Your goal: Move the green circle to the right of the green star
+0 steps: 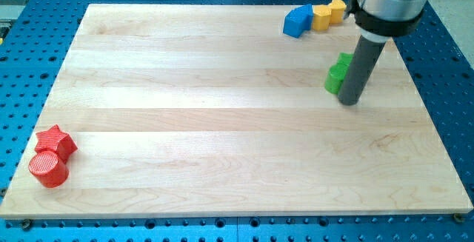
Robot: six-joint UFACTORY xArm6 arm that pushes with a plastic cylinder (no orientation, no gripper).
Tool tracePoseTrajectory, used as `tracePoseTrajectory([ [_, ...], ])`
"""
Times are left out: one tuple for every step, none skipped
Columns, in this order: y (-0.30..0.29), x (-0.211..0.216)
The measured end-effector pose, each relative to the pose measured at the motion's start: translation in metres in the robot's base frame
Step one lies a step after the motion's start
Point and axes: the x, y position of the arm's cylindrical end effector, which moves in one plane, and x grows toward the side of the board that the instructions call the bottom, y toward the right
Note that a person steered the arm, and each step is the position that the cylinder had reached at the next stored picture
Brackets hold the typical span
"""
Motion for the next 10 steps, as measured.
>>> tracePoseTrajectory([
  [0.018, -0.022],
  [0.015, -0.065],
  [-0.016, -0.133],
  [0.007, -0.073],
  [0.054, 0.003],
  [-0.002, 0.0],
  [-0.029, -0.053],
  [-0.029, -0.058],
  [-0.071, -0.035],
  [-0.104, -0.047],
])
